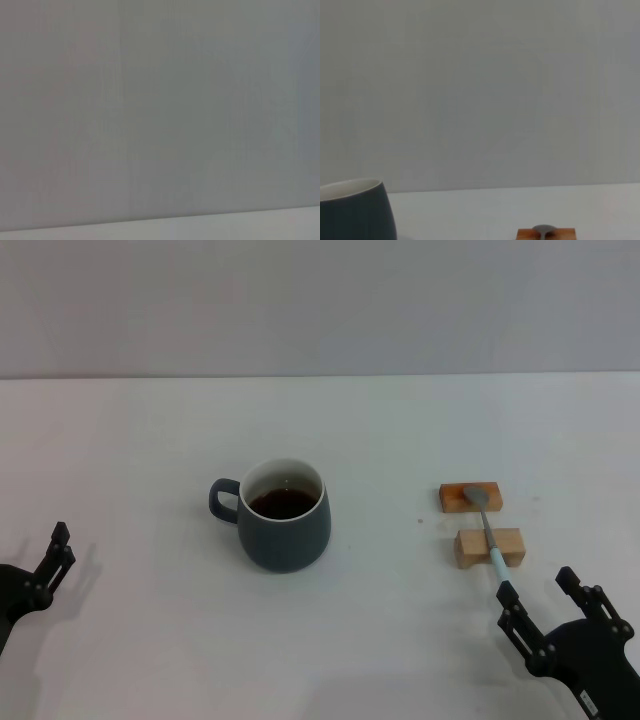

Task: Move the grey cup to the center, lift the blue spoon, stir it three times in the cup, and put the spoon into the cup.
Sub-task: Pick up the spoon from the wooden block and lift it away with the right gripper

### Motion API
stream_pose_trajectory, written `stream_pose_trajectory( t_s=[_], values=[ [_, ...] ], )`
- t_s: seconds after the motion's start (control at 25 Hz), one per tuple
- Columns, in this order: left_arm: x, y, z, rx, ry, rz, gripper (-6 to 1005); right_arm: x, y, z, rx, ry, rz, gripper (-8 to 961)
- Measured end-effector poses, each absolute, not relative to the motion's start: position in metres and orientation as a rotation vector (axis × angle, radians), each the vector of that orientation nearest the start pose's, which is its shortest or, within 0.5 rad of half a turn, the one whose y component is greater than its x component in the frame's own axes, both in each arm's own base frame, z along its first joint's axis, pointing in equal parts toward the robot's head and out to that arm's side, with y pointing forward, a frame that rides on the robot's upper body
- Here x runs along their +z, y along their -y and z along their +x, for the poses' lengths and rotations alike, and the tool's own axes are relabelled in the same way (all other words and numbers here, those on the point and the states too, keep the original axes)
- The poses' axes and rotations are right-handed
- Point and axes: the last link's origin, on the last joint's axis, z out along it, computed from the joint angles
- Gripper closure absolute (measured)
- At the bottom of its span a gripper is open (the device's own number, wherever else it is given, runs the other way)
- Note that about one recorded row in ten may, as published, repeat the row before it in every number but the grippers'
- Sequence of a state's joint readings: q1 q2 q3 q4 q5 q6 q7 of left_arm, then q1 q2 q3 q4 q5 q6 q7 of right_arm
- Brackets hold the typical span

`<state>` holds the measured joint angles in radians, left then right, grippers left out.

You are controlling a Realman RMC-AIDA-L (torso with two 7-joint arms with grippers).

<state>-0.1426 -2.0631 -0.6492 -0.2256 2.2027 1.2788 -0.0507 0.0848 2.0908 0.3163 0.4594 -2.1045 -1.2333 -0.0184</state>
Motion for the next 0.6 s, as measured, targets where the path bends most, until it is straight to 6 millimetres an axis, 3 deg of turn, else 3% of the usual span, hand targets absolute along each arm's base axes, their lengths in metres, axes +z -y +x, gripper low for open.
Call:
stream_pose_trajectory(
  t_s=[0.6],
  values=[
    [-0.024, -0.228, -0.377, -0.559, 0.578, -1.593, 141, -0.107, -0.206, 0.313, 0.69, -0.706, -1.854, 294]
  ],
)
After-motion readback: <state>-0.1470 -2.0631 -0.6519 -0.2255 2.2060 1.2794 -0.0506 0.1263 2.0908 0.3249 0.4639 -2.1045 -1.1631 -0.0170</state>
